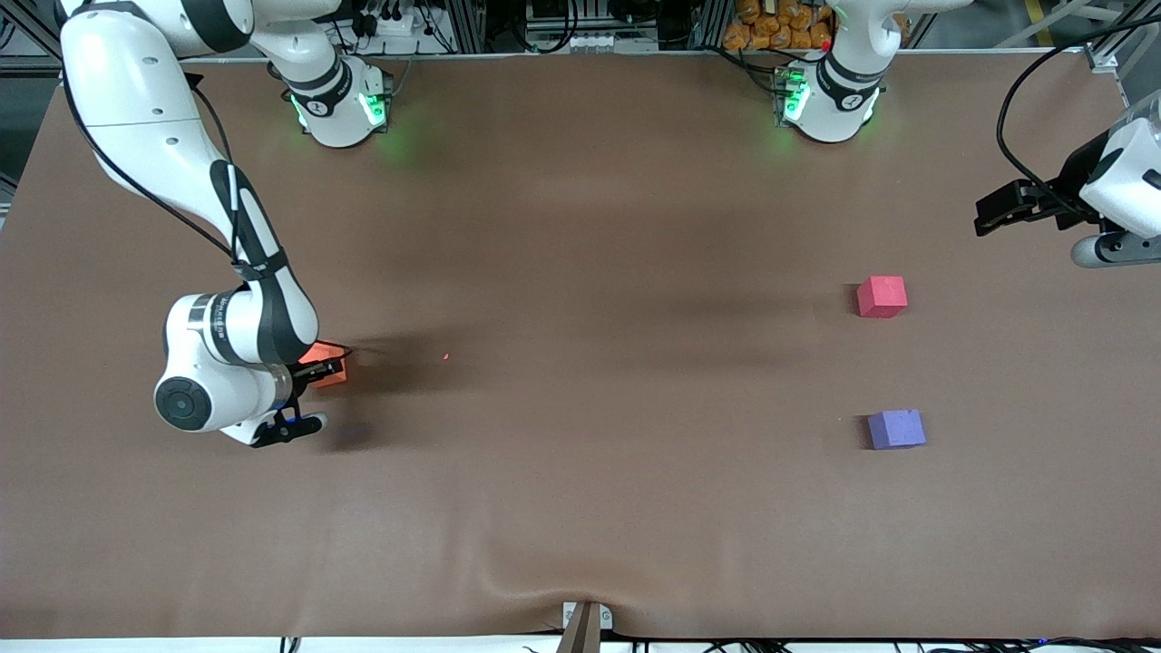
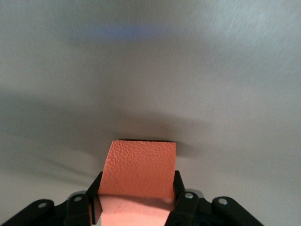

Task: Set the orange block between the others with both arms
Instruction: 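Carry the orange cube with the right gripper toward the table middle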

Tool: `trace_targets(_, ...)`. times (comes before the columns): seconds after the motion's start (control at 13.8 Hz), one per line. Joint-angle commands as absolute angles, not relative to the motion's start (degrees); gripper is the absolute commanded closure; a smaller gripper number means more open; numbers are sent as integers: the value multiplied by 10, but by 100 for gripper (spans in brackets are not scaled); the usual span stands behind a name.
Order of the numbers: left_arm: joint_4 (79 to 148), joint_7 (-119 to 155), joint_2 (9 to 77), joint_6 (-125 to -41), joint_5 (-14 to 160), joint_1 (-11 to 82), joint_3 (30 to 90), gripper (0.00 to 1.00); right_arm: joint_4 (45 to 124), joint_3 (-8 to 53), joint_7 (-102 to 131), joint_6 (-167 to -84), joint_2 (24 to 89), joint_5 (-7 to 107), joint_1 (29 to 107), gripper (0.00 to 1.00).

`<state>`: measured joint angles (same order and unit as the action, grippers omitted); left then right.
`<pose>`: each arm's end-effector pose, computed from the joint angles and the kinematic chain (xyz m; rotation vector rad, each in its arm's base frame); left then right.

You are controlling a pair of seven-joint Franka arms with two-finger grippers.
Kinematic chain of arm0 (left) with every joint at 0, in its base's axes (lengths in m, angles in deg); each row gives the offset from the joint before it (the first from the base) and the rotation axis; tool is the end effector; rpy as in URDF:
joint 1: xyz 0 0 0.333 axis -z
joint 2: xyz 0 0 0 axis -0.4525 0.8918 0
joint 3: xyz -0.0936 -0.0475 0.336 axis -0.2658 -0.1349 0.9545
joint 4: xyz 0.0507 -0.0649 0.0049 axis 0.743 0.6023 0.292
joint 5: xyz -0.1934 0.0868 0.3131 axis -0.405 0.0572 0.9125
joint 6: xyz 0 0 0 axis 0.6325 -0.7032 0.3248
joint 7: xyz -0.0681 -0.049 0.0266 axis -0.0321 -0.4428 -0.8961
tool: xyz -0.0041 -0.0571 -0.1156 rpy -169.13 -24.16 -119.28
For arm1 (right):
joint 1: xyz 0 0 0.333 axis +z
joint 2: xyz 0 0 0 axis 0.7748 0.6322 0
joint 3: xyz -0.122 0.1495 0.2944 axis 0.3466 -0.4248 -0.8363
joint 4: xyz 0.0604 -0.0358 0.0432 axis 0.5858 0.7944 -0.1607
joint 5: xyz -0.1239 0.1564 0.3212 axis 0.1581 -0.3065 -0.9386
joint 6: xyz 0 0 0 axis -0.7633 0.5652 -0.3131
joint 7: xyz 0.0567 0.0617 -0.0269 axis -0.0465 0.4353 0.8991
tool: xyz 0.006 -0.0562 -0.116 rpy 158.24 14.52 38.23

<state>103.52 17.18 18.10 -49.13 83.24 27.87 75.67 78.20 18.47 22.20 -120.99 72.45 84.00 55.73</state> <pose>0.5265 -0.0306 0.6242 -3.0989 -0.0923 0.1964 0.6531 0.0467 0.2195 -3.0106 -0.3934 0.5436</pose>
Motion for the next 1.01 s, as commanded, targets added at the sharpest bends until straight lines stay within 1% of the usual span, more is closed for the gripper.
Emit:
trace_targets(0.0, 1035, 187, 174, -485, 822, 272, 755, 0, 744, 184, 227, -1182, 707, 832, 568, 64)
trace_targets(0.14, 1035, 187, 174, -484, 822, 272, 755, 0, 722, 183, 218, -1175, 704, 806, 591, 65)
trace_targets(0.36, 1035, 187, 174, -484, 822, 271, 755, 0, 721, 183, 167, -1176, 699, 703, 627, 65)
trace_targets(0.43, 1035, 187, 174, -484, 822, 271, 755, 0, 721, 183, 151, -1176, 699, 684, 645, 67)
trace_targets(0.51, 1036, 187, 174, -484, 822, 271, 755, 0, 721, 183, 128, -1178, 699, 676, 670, 69)
trace_targets(0.65, 1036, 187, 173, -483, 822, 271, 755, 0, 716, 184, 48, -1182, 700, 675, 718, 69)
trace_targets(0.94, 1035, 187, 174, -483, 822, 271, 755, 0, 702, 184, -54, -1195, 706, 657, 793, 67)
